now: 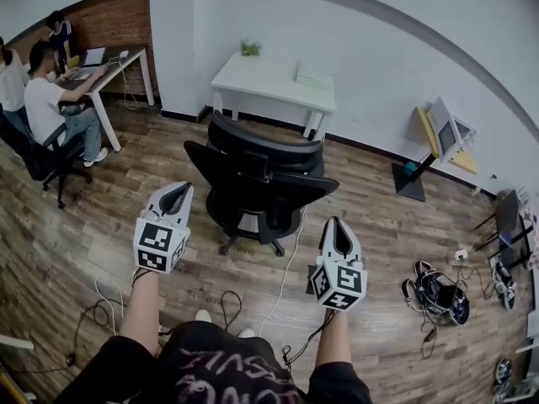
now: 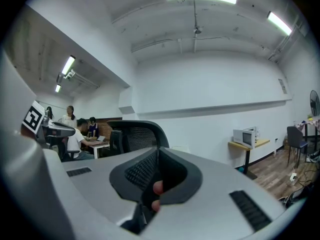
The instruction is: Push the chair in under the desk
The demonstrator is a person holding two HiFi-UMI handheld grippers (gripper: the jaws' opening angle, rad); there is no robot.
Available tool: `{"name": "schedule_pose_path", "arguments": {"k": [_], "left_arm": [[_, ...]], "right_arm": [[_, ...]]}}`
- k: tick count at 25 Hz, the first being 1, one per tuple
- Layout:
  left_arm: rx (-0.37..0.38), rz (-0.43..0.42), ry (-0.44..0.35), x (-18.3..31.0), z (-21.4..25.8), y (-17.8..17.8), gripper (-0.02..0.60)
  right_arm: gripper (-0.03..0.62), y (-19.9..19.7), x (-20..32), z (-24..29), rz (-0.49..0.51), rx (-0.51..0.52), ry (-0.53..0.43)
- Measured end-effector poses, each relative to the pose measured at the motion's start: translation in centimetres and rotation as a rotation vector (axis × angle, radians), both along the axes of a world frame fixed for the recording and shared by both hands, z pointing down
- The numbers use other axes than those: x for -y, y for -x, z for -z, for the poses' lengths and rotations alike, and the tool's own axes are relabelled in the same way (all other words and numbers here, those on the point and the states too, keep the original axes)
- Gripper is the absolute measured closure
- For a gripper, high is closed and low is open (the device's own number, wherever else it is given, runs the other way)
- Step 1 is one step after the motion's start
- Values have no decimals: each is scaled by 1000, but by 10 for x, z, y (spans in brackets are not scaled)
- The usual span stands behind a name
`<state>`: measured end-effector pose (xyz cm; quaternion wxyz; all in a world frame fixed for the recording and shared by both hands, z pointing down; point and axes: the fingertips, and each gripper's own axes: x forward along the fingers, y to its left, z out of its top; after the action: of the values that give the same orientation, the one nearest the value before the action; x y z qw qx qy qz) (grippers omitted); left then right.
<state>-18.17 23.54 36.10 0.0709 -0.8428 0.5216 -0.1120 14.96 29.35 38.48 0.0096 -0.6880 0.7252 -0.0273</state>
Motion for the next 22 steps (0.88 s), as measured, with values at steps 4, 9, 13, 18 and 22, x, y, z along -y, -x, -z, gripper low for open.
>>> {"name": "schedule_pose_path", "arguments": {"k": [4,9,13,18,22], "left_arm": [[16,13,-3,-5,-4,-9,568],[49,36,-2,-7,-7,-19,566],[55,47,4,1,-9,-20,568],[66,49,7,20,-14,-14,566],[65,43,22,44,-22,-11,566]], "right_arm": [[568,-9,-1,-7,20,-8,3],[568,-22,5,-13,41,0,8],[568,-26,17,-16,52,-1,10],[566,-21,35,-21,51,-29,12],[566,-13,54,-27,47,-91,19]]}}
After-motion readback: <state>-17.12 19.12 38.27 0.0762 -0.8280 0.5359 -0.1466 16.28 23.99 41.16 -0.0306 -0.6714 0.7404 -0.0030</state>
